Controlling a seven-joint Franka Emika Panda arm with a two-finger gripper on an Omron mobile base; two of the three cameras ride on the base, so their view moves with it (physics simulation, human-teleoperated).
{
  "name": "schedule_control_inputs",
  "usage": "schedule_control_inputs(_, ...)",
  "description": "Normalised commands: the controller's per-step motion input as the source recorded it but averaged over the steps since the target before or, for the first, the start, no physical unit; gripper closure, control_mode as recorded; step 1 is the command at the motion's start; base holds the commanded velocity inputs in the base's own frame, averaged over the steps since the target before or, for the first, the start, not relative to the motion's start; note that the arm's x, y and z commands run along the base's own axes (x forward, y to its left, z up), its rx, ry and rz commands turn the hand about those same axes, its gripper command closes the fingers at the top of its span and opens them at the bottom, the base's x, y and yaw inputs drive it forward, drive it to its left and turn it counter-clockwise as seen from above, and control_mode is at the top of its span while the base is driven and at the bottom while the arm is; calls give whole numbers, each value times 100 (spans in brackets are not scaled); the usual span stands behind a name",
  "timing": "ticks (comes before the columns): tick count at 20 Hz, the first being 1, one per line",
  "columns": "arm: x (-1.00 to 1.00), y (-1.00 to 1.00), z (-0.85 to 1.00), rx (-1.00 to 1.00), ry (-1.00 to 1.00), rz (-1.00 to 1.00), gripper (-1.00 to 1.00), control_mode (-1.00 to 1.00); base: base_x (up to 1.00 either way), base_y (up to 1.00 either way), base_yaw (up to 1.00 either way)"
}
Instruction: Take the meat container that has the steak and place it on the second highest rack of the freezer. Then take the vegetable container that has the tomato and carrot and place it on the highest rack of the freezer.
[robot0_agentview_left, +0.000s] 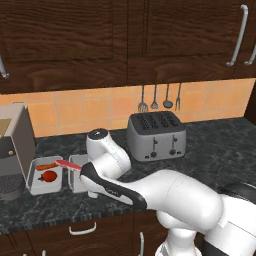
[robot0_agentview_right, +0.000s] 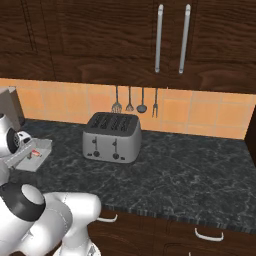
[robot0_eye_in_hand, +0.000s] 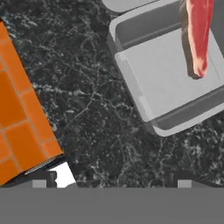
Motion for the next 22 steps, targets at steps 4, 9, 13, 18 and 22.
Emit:
schedule_control_inputs(4,39,0,-6,0,0,5,-100,-100,0,0,0)
schedule_control_inputs(9,25,7,-13,0,0,4,-100,-100,0,0,0)
schedule_control_inputs(13,21,22,-23,0,0,1,-100,-100,0,0,0)
schedule_control_inputs(18,27,31,-20,0,0,0,-100,-100,0,0,0)
schedule_control_inputs(22,28,17,-18,0,0,0,-100,-100,0,0,0)
